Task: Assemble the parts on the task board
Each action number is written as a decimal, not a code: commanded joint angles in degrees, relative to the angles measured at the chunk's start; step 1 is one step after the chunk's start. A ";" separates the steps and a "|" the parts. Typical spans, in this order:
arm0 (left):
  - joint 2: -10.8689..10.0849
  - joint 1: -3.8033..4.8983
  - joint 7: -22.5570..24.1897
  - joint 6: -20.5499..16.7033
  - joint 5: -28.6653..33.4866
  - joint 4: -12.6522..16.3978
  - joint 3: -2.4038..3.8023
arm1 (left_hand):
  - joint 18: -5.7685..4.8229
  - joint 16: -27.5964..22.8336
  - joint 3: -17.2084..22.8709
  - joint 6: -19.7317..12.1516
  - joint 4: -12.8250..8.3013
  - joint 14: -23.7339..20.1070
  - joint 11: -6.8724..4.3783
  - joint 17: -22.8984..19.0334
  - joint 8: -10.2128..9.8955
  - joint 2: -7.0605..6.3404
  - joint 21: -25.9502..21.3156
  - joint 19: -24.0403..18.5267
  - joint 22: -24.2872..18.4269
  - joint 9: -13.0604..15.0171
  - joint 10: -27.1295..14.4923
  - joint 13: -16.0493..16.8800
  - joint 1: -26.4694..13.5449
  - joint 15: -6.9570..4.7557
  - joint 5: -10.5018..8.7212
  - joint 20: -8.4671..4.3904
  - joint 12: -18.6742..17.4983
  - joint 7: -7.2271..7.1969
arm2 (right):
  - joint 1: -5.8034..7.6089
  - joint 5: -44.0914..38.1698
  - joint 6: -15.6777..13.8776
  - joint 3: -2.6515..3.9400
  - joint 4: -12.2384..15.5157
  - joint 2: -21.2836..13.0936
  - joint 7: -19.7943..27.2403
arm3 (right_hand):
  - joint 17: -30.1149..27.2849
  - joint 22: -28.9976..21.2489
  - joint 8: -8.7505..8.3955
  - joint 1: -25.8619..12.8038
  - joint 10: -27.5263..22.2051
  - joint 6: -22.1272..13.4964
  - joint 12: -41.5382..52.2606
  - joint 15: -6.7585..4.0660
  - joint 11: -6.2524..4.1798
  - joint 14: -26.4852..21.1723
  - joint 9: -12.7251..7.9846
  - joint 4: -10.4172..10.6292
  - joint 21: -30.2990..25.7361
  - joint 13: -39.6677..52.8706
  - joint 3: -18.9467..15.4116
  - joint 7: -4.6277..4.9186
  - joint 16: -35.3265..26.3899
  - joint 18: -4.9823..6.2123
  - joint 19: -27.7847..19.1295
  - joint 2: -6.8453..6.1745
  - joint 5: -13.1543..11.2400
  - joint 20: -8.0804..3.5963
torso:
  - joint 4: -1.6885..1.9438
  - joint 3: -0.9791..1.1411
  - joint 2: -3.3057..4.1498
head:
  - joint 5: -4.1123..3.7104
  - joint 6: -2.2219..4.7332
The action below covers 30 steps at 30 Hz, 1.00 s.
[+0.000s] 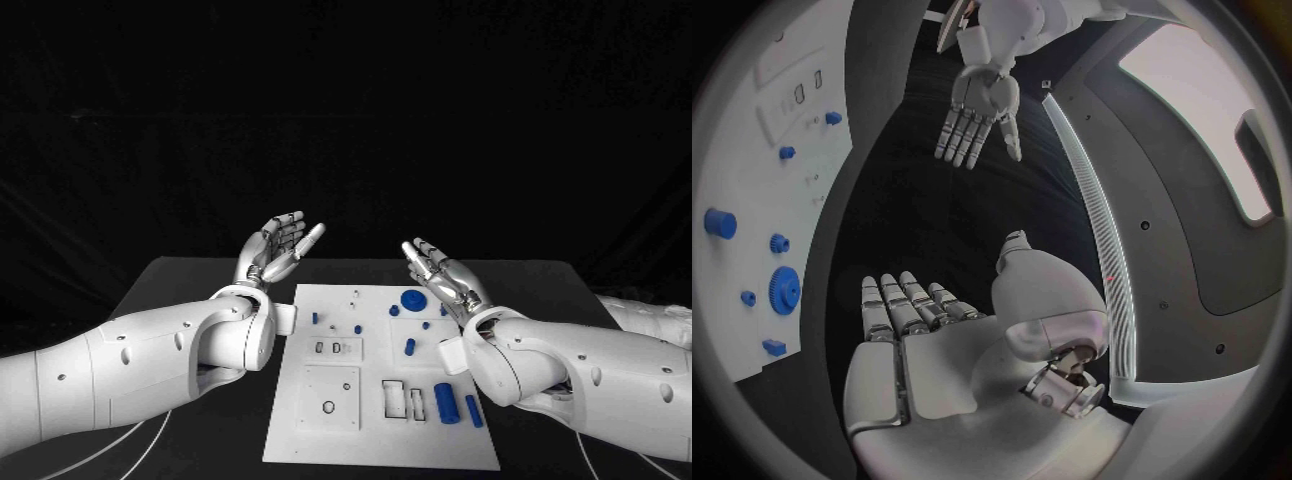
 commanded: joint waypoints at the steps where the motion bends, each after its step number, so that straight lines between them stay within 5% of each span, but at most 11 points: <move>1: 0.28 0.38 9.74 2.36 -2.74 -0.28 -0.26 | 2.61 5.45 -0.54 2.78 0.27 15.80 3.06 0.67 4.27 -0.03 9.77 18.92 4.22 0.35 7.44 0.57 1.41 2.33 0.63 4.39 4.13 -0.83 | 0.58 -8.34 7.19 -0.78 0.47 -0.13 -3.48 | 1.05 1.92 0.71 3.05 1.67 0.39 3.24 1.34 1.50 6.32 0.13 0.67 4.37 0.37 -1.47 9.44 5.09 1.78 7.43 0.86 0.32 2.48 | 0.01 0.00 0.00 | 0.01 -0.02; 5: 0.28 0.39 9.76 2.37 -2.75 -0.29 -0.27 | 5.35 2.36 0.34 2.37 0.49 24.61 0.66 -0.33 4.04 0.93 11.66 23.11 4.47 0.01 14.82 -0.14 -0.11 -0.11 0.29 4.73 4.15 -2.29 | 0.77 -8.96 7.69 -1.13 0.59 -0.17 -3.76 | 1.99 3.78 1.02 3.52 2.99 0.51 5.19 0.80 1.48 15.66 0.15 0.65 8.89 0.50 -1.99 8.88 10.16 2.19 16.36 1.10 0.31 2.30 | 0.01 0.00 0.00 | 0.01 -0.02; 6: 0.15 0.41 3.46 2.92 -2.76 -1.12 -0.94 | 5.86 1.45 0.44 2.64 0.36 27.15 0.28 -0.24 4.18 1.09 12.20 24.40 4.53 0.04 16.00 -0.21 -0.31 -0.60 0.27 4.72 3.59 -2.21 | 1.35 -9.27 8.96 -1.12 -2.08 0.27 -4.67 | 2.67 4.54 1.09 3.72 3.22 0.54 5.53 0.33 1.29 22.48 0.15 0.67 10.88 0.46 -2.21 8.63 13.51 2.59 20.74 1.21 0.40 2.15 | 0.14 -0.09 0.51 | 0.87 -2.55; 9: 0.07 0.43 2.09 3.38 -3.02 -1.55 -1.43 | 6.16 -1.98 0.89 3.47 0.46 33.11 -0.44 -0.23 4.47 1.72 13.26 27.51 4.47 0.05 18.50 -0.22 -0.48 -1.66 0.18 3.92 1.45 -1.66 | 1.84 -9.32 9.41 -1.12 -2.33 0.08 -5.26 | 3.80 5.43 1.18 4.07 3.27 0.56 5.76 -1.12 0.93 33.83 0.16 0.67 13.66 0.46 -2.68 7.96 17.44 3.58 28.13 1.45 0.29 1.79 | 0.16 -0.17 1.01 | 0.92 -2.65; 16: -0.19 0.63 -0.84 4.60 -6.86 -2.54 -1.98 | 6.06 -8.12 1.58 4.30 0.31 40.69 -1.35 0.25 4.24 2.90 14.03 31.20 3.85 -0.05 22.72 -0.17 -0.41 -2.91 -0.33 2.71 -2.57 -1.21 | 3.29 -10.51 11.15 -1.12 -2.64 -0.57 -6.73 | 6.35 5.89 1.36 5.05 3.86 0.63 6.34 -4.51 -1.25 47.29 0.20 0.65 16.48 0.54 -3.64 6.66 19.16 6.62 38.22 1.99 0.37 1.34 | 0.44 -0.40 2.34 | 0.17 -2.52; 19: -0.41 0.77 -1.74 5.34 -8.85 -2.62 -2.07 | 5.87 -12.19 1.72 6.30 0.29 38.70 -0.81 0.15 4.30 3.20 12.22 29.05 2.71 -0.05 23.03 -0.18 -0.18 -2.00 -0.55 3.40 -4.46 0.10 | 4.09 -11.32 12.07 -1.12 -3.16 -0.75 -7.57 | 7.57 5.93 1.91 5.86 5.01 0.88 7.41 -5.55 -2.04 51.00 0.29 0.60 17.15 0.69 -3.82 6.68 19.22 7.03 41.10 2.25 0.53 0.86 | 0.60 -0.45 3.00 | -0.02 -2.49; 21: -0.57 0.85 -2.01 5.77 -9.38 -2.54 -2.10 | 5.89 -13.70 1.77 7.83 0.33 37.83 -0.62 0.28 4.05 3.34 11.44 28.05 2.20 -0.09 22.93 -0.17 -0.06 -1.61 -0.57 3.87 -5.39 1.33 | 4.52 -11.83 12.42 -1.12 -3.61 -0.81 -8.02 | 9.04 6.52 3.00 6.68 8.10 1.69 10.33 -7.13 -3.46 55.54 0.50 0.57 18.76 1.10 -3.84 7.11 21.02 6.99 44.59 2.40 0.97 -0.62 | 0.69 -0.46 3.35 | 0.04 -2.63; 24: -0.92 1.03 -1.84 5.74 -9.87 -2.17 -2.13 | 6.01 -14.92 2.07 12.90 0.36 37.51 -0.98 0.53 4.00 3.96 10.90 27.56 1.76 0.08 23.44 -0.15 0.30 -1.53 -0.70 4.18 -6.28 5.66 | 5.37 -13.01 12.71 -1.12 -4.64 -0.74 -8.67 | 12.71 8.56 4.67 8.26 17.02 4.34 16.10 -10.25 -5.91 64.64 0.86 0.58 23.37 1.68 -3.87 5.72 28.01 6.67 52.39 2.69 2.25 -4.02 | 0.86 -0.52 4.01 | 0.00 -2.63; 26: -1.24 1.13 -1.72 5.77 -10.03 -1.76 -2.13 | 6.05 -15.45 2.22 16.13 0.25 37.74 -0.82 0.76 2.53 4.32 10.73 27.69 1.52 -0.17 24.01 -0.14 0.53 -1.52 -0.73 4.24 -6.82 5.92 | 5.95 -13.80 12.82 -1.13 -5.41 -0.55 -8.98 | 17.36 10.90 6.62 9.52 21.77 7.76 15.93 -11.92 -7.05 69.98 1.22 0.61 27.87 1.51 -4.11 5.19 37.24 6.70 57.93 2.91 3.38 -5.56 | 0.97 -0.52 4.41 | -0.07 -2.72; 28: -1.64 1.23 -1.63 5.88 -10.14 -1.19 -2.13 | 6.06 -15.86 2.33 17.82 0.22 37.96 -0.87 0.94 0.79 4.66 10.62 27.85 1.33 -0.29 24.32 -0.13 0.66 -1.56 -0.76 4.23 -7.32 5.84 | 6.54 -14.78 12.90 -1.13 -6.34 -0.29 -9.25 | 36.92 14.00 8.81 11.04 25.36 12.20 14.76 -12.32 -7.13 74.96 1.62 0.56 33.10 1.46 -4.24 5.23 55.94 6.20 62.01 2.95 4.55 -6.61 | 1.02 -0.54 4.91 | -0.12 -2.81; 30: -2.01 1.34 -1.66 6.07 -10.20 -0.58 -2.13 | 6.06 -16.16 2.37 18.97 0.22 38.05 -0.92 1.07 -0.46 4.84 10.51 27.89 1.18 -0.30 24.49 -0.13 0.74 -1.58 -0.81 4.22 -7.68 5.74 | 7.07 -16.11 12.80 -1.13 -7.29 -0.02 -9.48 | 58.24 34.23 12.12 13.06 29.11 19.11 13.74 -11.79 -7.11 78.46 2.31 0.52 50.11 1.42 -4.22 5.45 71.46 3.52 69.02 2.65 6.22 -6.32 | 1.10 -0.56 5.34 | -0.24 -2.75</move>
